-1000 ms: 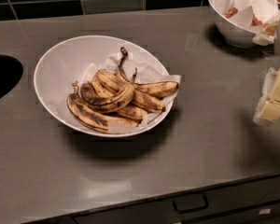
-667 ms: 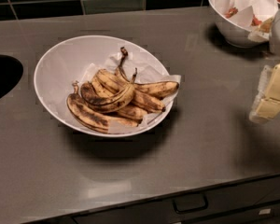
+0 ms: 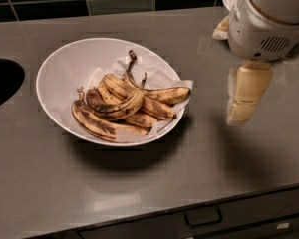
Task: Pick banana from white bowl
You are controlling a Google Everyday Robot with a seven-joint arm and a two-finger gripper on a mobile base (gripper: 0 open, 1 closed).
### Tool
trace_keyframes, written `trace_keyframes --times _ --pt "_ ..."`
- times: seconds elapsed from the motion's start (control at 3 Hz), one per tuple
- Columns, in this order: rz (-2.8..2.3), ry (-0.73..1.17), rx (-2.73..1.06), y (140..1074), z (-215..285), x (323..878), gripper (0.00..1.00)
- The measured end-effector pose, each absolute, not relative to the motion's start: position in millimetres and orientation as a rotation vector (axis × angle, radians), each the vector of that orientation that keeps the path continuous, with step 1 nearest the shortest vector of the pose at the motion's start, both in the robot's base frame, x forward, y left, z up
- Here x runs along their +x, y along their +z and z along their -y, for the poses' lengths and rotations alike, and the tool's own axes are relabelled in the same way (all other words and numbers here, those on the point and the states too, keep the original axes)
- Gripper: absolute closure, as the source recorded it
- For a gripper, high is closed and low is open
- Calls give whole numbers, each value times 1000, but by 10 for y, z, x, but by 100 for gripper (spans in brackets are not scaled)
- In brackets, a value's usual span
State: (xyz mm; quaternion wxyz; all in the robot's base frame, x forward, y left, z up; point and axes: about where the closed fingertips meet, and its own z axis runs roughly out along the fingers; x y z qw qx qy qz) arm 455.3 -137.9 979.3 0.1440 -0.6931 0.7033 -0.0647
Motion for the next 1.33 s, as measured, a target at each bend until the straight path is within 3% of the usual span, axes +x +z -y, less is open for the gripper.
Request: trace_keyframes --times 0.33,1.33 --pt "-1925 -141 -2134 9699 989 4672 0" --pt "-1765 -147 -2152 9884 618 4705 3"
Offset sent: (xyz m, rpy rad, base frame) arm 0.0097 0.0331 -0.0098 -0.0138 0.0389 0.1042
